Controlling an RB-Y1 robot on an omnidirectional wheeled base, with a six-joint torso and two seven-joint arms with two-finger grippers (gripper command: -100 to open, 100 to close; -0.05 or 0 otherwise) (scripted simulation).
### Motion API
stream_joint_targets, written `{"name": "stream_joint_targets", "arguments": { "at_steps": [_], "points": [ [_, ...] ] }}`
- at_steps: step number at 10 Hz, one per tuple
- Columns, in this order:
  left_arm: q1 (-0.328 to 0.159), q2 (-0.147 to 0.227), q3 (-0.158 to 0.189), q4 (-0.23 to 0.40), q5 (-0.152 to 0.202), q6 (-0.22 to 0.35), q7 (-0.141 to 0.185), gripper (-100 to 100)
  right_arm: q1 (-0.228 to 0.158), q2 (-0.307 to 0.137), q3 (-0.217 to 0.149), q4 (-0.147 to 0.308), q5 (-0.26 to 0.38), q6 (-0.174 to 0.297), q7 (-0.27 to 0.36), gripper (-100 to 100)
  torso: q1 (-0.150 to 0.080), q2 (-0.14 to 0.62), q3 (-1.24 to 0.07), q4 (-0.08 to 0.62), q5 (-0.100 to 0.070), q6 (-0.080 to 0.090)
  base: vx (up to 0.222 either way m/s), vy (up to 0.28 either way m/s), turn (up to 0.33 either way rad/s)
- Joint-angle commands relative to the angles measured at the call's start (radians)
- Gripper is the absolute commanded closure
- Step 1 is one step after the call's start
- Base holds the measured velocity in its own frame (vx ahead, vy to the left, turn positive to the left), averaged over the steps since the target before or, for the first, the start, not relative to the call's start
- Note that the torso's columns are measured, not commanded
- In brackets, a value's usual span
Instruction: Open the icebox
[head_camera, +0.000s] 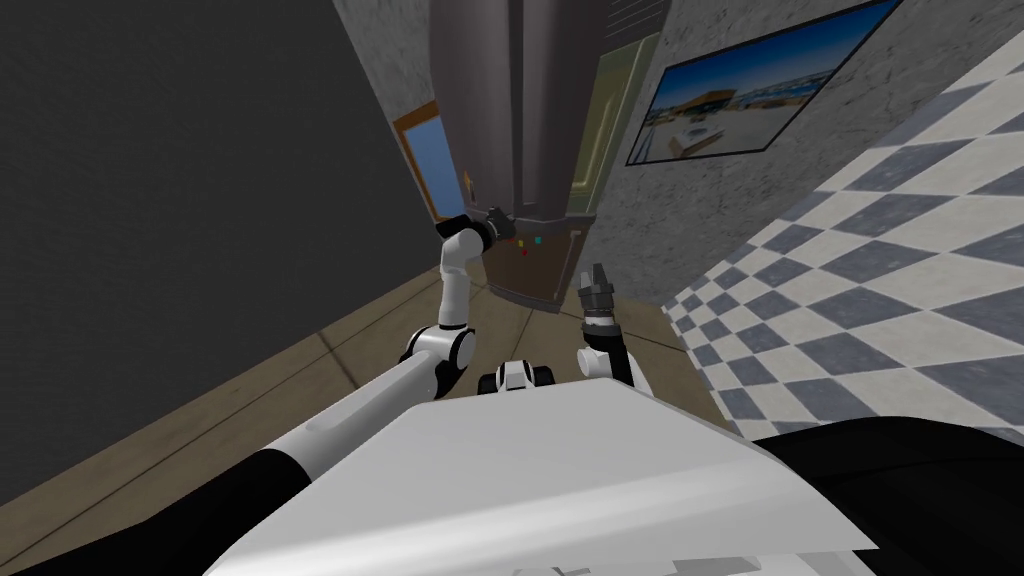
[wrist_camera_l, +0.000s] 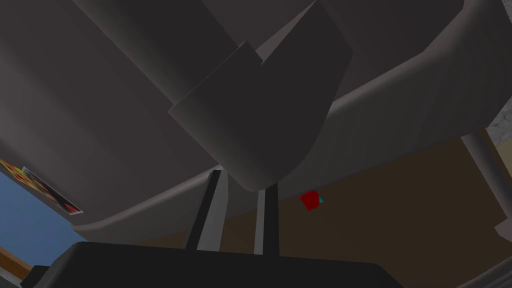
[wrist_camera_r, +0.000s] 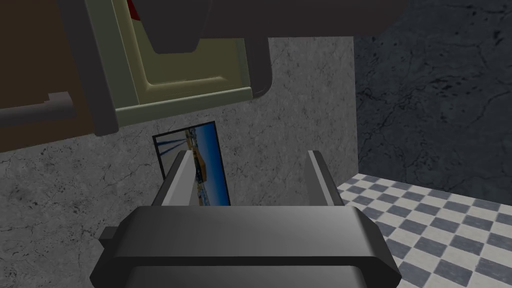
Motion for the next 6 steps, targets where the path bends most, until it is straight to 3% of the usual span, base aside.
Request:
{"name": "stream_joint_targets", "arguments": {
  "at_steps": [1,2,3,6],
  "points": [
    [0.002,0.008,-0.008,-0.036,0.040,0.012,-0.007,100,0.000,0.000,0.000,0.000,0.000,0.000,0.000,0,0.000,0.004,0.002,0.000,0.000,0.000,-0.030,0.326,-0.045],
    [0.008,0.010,-0.019,-0.054,0.068,0.024,-0.012,100,0.000,0.000,0.000,0.000,0.000,0.000,0.000,0,-0.005,0.003,0.002,0.001,-0.001,0.000,-0.006,0.334,-0.054],
    [0.008,0.010,-0.019,-0.054,0.068,0.024,-0.012,100,0.000,0.000,0.000,0.000,0.000,0.000,0.000,0,-0.006,0.001,0.001,0.002,-0.002,0.001,-0.031,0.263,-0.039],
    [0.021,0.014,-0.039,-0.089,0.122,0.049,-0.023,100,0.000,0.000,0.000,0.000,0.000,0.000,0.000,0,-0.008,0.005,0.003,0.003,-0.002,0.002,-0.007,0.277,-0.057]
  ]
}}
